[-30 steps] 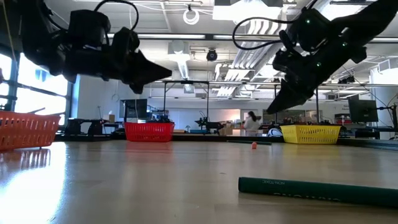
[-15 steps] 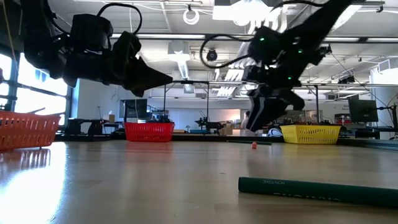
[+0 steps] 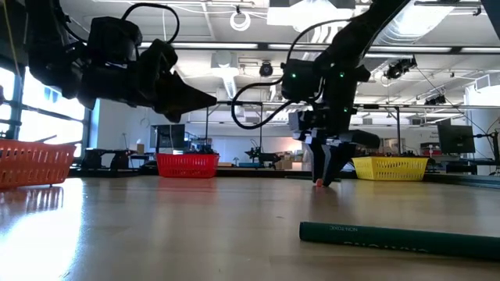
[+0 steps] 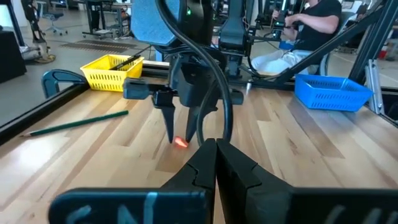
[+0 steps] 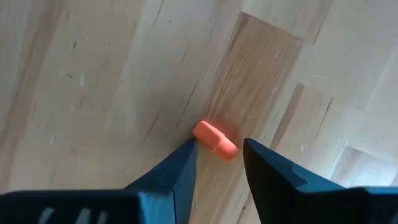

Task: Sort crayons/erasers/pens/pencils in bins
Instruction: Put the orange pencil eraser into the red bin

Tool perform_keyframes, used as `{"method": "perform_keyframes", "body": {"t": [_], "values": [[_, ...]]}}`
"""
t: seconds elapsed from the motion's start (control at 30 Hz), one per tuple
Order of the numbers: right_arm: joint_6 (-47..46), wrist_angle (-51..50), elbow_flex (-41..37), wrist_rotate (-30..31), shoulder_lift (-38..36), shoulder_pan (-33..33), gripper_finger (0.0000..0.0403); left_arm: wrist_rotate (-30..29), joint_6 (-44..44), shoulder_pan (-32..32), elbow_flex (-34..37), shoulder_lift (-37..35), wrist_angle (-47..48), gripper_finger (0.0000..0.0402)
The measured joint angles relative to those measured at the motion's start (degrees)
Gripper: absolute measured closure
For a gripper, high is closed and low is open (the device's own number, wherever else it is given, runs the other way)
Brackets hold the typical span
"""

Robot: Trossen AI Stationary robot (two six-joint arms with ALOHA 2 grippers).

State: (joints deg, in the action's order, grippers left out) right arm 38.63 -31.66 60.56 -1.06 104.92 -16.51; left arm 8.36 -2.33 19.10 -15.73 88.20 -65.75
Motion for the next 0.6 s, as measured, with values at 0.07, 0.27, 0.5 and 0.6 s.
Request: {"method": "perform_keyframes", "body": {"t": [0.07, 0.27, 0.5, 0.6], "values": [[-1.2, 0.0, 0.0, -0.7, 0.0, 0.0, 0.0283, 0.0, -0.5, -0.2, 0.0, 0.0, 0.1, 0.0401], [-7.6, 0.1, -0.2, -6.0, -0.1, -1.4, 0.0348, 0.0, -2.0, -0.8, 0.0, 0.0, 1.0, 0.0401], [-18.7, 6.0, -4.4, -9.2, -2.2, -3.4, 0.0391, 0.1, -5.0, -1.1, 0.0, 0.0, 3.0, 0.0401], [-25.6, 15.1, -10.3, -9.9, -5.4, -3.2, 0.0395, 0.2, -2.8, -2.0, 0.0, 0.0, 3.1, 0.0398]]}}
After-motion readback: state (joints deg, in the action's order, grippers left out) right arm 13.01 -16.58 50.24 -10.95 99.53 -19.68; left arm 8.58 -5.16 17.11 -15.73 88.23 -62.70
